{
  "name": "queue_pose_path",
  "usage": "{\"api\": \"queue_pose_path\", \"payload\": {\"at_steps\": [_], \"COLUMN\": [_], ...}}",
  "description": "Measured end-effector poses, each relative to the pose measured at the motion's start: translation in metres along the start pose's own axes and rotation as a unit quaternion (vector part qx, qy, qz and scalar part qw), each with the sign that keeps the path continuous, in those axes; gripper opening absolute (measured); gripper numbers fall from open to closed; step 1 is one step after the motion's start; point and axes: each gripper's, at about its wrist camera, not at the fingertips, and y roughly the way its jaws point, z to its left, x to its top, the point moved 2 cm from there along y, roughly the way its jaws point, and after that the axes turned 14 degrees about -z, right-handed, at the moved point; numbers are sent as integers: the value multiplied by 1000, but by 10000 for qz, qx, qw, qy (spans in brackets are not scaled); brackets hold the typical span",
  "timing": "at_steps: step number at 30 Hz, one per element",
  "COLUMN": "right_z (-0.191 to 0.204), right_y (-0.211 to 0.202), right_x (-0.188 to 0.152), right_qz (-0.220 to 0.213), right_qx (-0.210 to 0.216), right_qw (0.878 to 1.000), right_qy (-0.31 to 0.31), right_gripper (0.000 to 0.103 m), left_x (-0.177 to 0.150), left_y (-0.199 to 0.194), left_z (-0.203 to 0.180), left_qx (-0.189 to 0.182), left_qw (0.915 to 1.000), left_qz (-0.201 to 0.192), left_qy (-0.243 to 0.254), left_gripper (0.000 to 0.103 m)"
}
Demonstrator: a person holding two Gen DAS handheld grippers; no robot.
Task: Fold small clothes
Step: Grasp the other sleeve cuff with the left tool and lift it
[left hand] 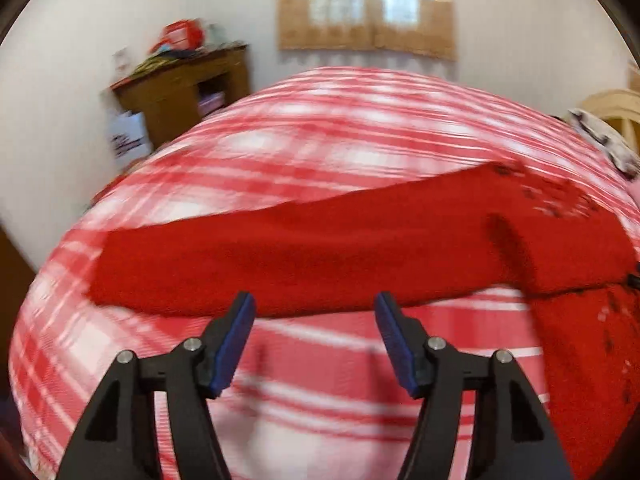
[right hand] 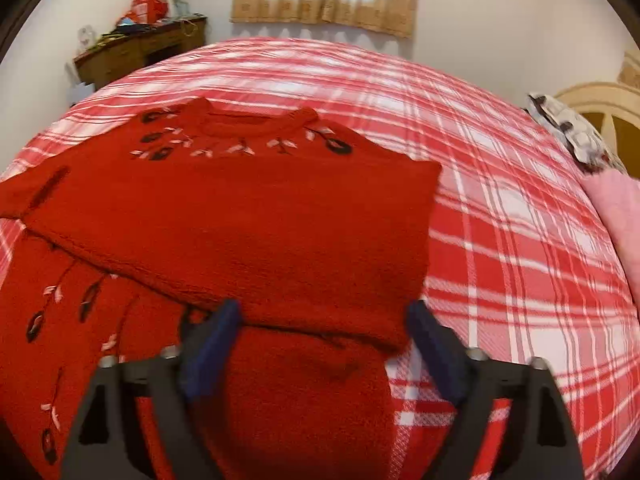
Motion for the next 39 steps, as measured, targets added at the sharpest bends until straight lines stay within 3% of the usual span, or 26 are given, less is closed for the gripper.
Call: {"api": "queue_pose_path", "payload": {"at_steps": [3, 6, 12, 18, 22, 29, 32, 33, 36, 39], "right_z": [-13, -7, -8, -8, -8, -8, -8, -8, -8, -8], "right_y": [-1, -1, -3, -2, -2, -4, -4, -3, -4, -4], "right_x": [-1, -2, -4, -3, -3, -4, -4, -4, -3, -3], "right_qz": [23, -5, -41, -44, -44, -54, -56, -58, -62, -62], "right_qx": [242, 174, 218, 206, 207, 198, 194, 195, 195, 190], "right_qw": [9989, 9994, 9991, 9991, 9991, 9992, 9992, 9992, 9992, 9992], "right_qy": [403, 306, 368, 355, 354, 352, 348, 349, 354, 352], "right_gripper": [92, 92, 92, 92, 92, 93, 93, 92, 92, 93], "left_x": [-6, -11, -16, -13, -9, -6, -6, -6, -6, -5], "left_y": [9, 11, 13, 26, 36, 58, 66, 66, 60, 54], "left_z": [47, 93, 167, 172, 167, 162, 154, 153, 156, 154], "left_qx": [474, 968, 1322, 1186, 1107, 1146, 1280, 1324, 1113, 986], "left_qw": [9982, 9929, 9752, 9685, 9684, 9678, 9737, 9740, 9723, 9736], "left_qz": [218, 292, 345, 160, 161, 150, 184, 185, 194, 183], "left_qy": [-285, -623, -1740, -2184, -2231, -2237, -1876, -1831, -2048, -2050], "left_gripper": [65, 66, 66, 66, 64, 63, 63, 59, 17, 16]}}
